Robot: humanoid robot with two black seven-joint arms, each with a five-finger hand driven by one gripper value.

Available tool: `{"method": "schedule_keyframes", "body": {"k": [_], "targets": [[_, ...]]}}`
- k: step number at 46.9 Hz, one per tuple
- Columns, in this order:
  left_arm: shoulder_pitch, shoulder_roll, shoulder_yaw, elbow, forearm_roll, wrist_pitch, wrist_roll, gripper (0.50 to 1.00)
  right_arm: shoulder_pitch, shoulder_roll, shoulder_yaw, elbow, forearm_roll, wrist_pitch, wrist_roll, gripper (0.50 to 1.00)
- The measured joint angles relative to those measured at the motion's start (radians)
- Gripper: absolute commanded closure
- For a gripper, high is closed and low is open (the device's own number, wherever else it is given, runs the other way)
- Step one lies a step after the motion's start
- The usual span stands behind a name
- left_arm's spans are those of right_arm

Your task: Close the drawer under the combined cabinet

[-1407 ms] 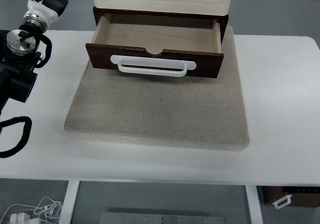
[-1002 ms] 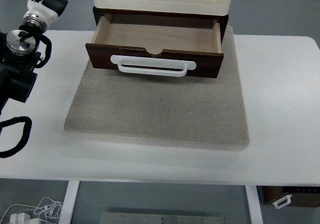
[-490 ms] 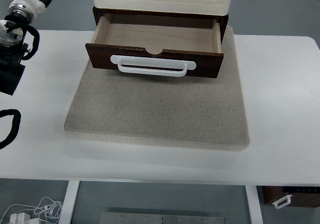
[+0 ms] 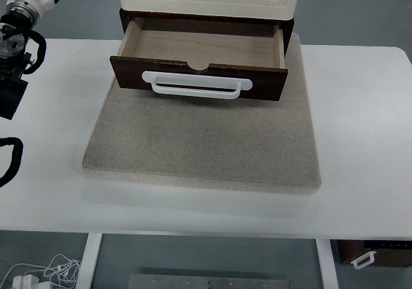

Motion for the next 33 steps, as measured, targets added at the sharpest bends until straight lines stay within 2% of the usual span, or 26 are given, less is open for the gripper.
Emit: {"method": "schedule_keyframes", "body": {"k": [21, 33], "targets": [[-0.153, 0.204, 0.099, -0.191, 0.023, -0.002, -0.001, 0.500, 0.000, 0.000, 0.000, 0.000, 0.000, 0.000, 0.000, 0.548], [-0.157, 0.323, 0.168, -0.479, 0.025, 0.059, -0.003, 0.500, 0.000, 0.000, 0.000, 0.000, 0.000, 0.000, 0.000, 0.548]]}}
